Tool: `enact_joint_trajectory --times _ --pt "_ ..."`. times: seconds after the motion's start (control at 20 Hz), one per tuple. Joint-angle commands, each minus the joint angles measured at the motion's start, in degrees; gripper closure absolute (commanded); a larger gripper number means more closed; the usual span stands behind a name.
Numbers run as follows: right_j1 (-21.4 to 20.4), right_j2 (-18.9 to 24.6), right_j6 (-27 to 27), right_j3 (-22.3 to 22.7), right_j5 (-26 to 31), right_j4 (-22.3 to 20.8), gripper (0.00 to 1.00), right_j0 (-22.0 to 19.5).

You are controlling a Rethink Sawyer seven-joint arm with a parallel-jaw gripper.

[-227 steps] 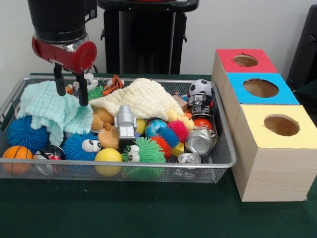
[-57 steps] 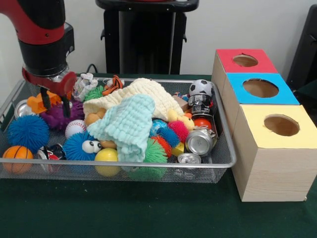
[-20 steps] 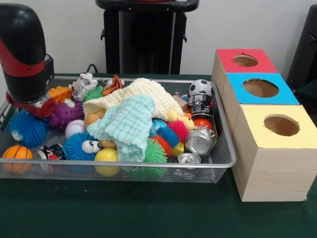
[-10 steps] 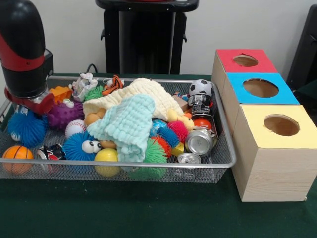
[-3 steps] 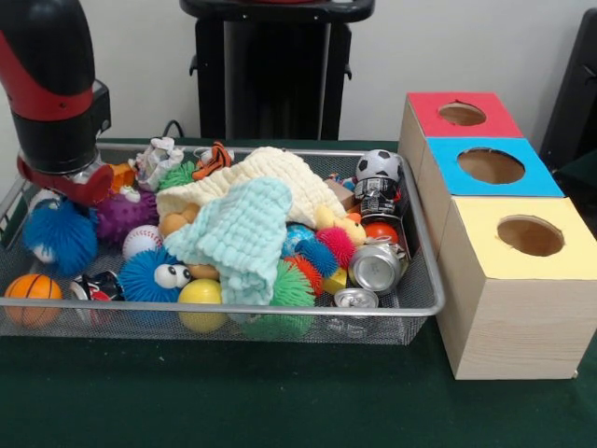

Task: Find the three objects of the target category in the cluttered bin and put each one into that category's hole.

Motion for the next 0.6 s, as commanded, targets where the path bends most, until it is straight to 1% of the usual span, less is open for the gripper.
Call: enact_joint_trajectory --times 0.05,0.35,0.6 --pt "-2.34 4.57 -4.77 4.17 2.26 3.44 1.00 2.01" --pt "-4.32 4.11 -2.23 6.15 2.27 6.01 1.00 4.36" --pt "-5.93 3.69 -0.29 8.63 1.61 8.27 1.00 5.92"
